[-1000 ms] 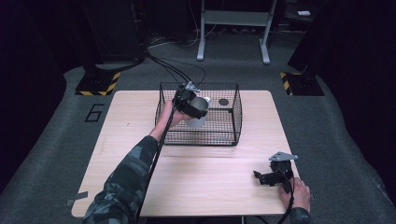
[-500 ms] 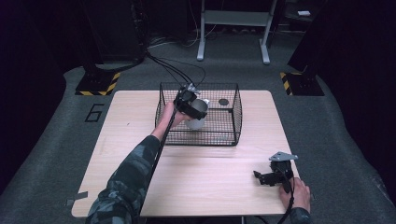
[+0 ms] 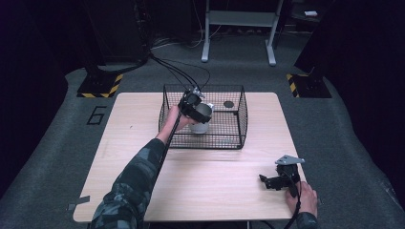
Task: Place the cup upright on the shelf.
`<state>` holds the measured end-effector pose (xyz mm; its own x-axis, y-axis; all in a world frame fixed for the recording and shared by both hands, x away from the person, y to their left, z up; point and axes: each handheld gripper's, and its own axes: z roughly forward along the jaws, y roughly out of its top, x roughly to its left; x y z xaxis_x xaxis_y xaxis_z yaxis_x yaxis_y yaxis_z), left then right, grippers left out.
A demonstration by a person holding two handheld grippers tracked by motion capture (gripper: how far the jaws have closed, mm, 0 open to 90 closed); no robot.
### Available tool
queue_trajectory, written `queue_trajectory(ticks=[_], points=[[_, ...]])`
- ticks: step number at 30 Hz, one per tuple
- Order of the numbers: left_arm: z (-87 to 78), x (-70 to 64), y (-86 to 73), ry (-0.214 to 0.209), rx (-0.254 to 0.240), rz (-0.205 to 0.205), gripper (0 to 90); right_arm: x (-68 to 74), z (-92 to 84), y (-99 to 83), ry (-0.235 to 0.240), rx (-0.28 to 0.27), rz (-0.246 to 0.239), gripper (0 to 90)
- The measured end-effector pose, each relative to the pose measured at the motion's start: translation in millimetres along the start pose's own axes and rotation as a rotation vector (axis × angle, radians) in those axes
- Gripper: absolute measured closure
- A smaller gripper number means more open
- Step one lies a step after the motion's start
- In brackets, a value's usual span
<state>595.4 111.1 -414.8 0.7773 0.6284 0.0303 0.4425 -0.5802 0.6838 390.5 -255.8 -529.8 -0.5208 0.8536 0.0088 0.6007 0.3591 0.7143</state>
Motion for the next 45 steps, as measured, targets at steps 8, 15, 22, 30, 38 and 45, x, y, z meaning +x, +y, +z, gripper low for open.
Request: queue_trajectory(ticks=[8,15,22,30,38,45], points=[[6.2,0.0,-2.4,-0.002,0.026,0.003,5.7,0.0,0.0,0.0,0.0,0.0,0.0,0.0],[10.4,-1.1,-4.7,0.002,0.042,0.003,5.6,-0.4,-0.3,-0.1,0.004,0.003,-0.007,0.0],[12.1,0.2,-7.0,-0.001,0.058,0.002,5.6,0.0,0.0,0.0,0.0,0.0,-0.001,0.0],[11.0,1.9,-9.1,-0.001,0.061,0.0,5.5,-0.1,-0.1,-0.1,0.003,0.001,-0.003,0.0],[8.8,2.8,-11.6,0.012,0.075,0.019,5.2,-0.5,-0.3,-0.2,0.004,0.004,-0.008,0.0],[6.3,1.0,-11.2,0.019,0.062,0.019,3.2,-0.4,-0.3,-0.1,0.004,0.003,-0.008,0.0]])
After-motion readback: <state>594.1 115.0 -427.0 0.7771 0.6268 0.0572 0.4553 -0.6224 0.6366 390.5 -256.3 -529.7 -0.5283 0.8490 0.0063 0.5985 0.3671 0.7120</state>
